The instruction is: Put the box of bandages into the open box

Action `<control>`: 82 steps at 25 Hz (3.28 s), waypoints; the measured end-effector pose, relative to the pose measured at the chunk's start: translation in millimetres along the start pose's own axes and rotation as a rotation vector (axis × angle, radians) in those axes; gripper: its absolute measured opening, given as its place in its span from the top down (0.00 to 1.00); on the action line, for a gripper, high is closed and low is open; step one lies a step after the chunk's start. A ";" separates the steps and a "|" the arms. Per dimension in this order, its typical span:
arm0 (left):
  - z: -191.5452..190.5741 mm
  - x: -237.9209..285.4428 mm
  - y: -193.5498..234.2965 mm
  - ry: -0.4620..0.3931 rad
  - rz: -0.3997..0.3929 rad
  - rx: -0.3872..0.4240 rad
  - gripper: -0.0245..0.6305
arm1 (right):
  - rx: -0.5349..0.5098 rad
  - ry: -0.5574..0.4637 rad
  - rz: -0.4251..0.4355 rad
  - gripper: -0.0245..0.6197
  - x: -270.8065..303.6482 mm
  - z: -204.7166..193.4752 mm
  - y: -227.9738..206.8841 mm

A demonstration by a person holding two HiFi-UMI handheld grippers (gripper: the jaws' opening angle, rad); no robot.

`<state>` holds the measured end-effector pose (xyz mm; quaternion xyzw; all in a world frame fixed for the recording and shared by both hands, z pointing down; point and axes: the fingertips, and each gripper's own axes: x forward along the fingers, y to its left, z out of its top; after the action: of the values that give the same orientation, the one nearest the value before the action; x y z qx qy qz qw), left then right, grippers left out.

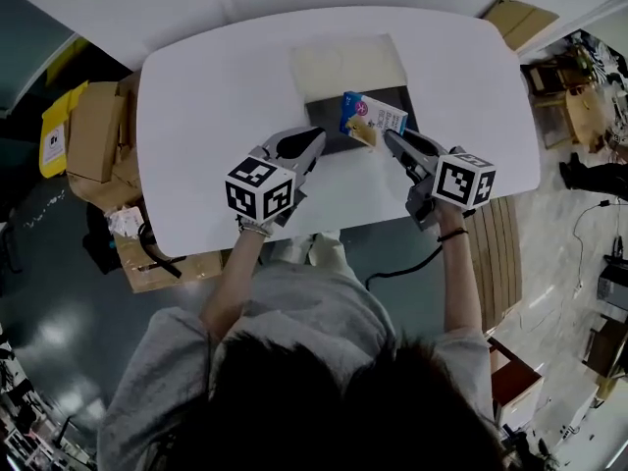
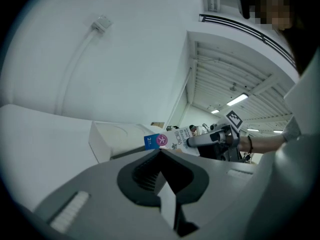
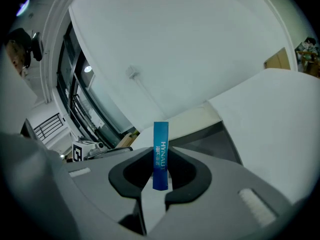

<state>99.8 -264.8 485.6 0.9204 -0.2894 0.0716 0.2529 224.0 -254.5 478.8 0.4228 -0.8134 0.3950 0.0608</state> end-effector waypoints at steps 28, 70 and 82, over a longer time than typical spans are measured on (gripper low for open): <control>-21.2 22.0 11.7 0.031 0.057 -0.076 0.97 | 0.230 0.453 0.059 0.82 63.2 -11.0 -44.6; -23.8 30.2 14.4 0.013 0.083 -0.119 0.97 | 0.146 0.724 -0.166 0.72 101.0 -36.0 -93.0; -25.2 26.5 17.1 0.009 0.082 -0.129 0.97 | 0.094 0.756 -0.218 0.61 107.7 -43.9 -95.3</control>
<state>112.2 -277.3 521.9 0.8893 -0.3296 0.0674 0.3097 215.4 -324.5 611.6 0.3337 -0.6652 0.5508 0.3779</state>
